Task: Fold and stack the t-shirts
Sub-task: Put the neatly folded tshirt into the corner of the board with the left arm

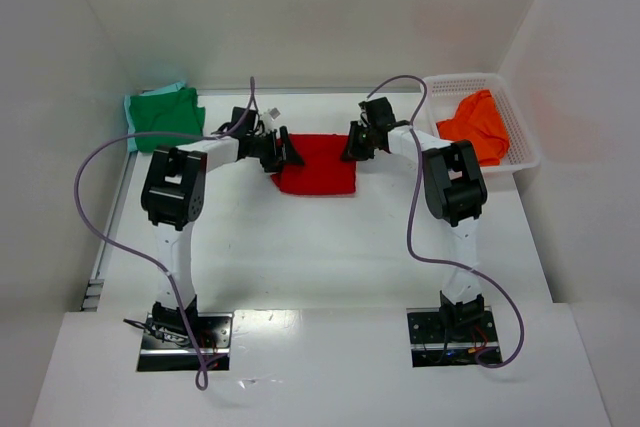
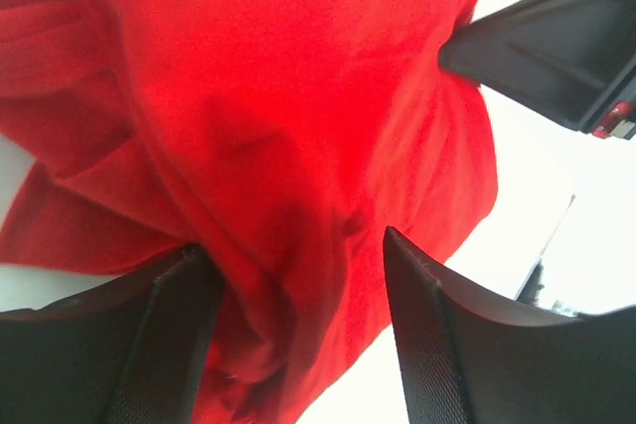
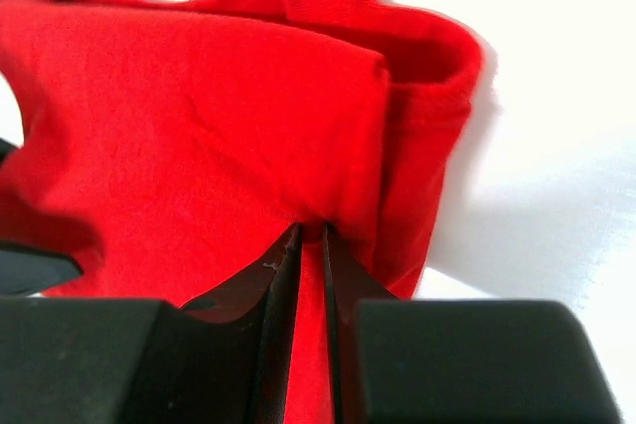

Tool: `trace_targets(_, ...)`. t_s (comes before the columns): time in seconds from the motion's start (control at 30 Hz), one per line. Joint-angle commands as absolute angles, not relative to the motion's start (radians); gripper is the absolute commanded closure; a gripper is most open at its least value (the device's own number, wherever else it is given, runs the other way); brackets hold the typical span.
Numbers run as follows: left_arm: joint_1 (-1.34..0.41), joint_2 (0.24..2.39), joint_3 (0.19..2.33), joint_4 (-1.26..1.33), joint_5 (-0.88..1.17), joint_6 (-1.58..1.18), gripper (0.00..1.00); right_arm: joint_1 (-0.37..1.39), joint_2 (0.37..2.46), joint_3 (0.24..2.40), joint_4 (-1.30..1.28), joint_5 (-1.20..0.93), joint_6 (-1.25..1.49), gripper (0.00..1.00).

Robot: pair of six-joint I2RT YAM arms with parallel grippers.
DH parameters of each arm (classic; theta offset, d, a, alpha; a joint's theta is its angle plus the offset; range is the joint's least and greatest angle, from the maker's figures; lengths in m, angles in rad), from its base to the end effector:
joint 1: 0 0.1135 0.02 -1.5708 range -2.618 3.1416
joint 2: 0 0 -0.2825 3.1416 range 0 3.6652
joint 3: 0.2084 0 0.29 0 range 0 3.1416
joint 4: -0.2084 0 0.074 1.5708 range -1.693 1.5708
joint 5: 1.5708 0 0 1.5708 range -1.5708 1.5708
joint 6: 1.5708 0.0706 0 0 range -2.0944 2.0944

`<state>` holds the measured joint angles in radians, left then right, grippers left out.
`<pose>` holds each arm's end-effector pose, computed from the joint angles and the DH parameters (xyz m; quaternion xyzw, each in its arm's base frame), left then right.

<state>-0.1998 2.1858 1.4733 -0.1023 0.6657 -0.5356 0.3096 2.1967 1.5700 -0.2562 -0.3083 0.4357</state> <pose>0.5067 -0.1471 0.1099 -0.0279 0.8862 -0.4088 0.2163 0.5080 0.1850 0.1155 0.0069 0.9317 0.2559 0.2577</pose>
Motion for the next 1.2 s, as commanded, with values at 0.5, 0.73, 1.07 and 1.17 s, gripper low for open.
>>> trace_targets(0.5, -0.196, 2.191, 1.307, -0.080, 0.399, -0.775, 0.81, 0.308, 2.231, 1.592, -0.307, -0.284, 0.393, 0.80)
trace_targets(0.73, -0.196, 2.169, 1.400, -0.136, 0.382, -0.660, 1.00, 0.308, 2.174, 1.583, -0.307, -0.275, 0.393, 0.79)
trace_targets(1.07, -0.132, 2.149, 1.675, -0.360, 0.181, -0.409, 1.00, 0.253, 1.967, 1.565, -0.324, -0.252, 0.403, 0.03)
trace_targets(1.17, -0.095, 2.160, 1.733, -0.387, 0.158, -0.373, 1.00, 0.233, 1.879, 1.544, -0.333, -0.224, 0.393, 0.00)
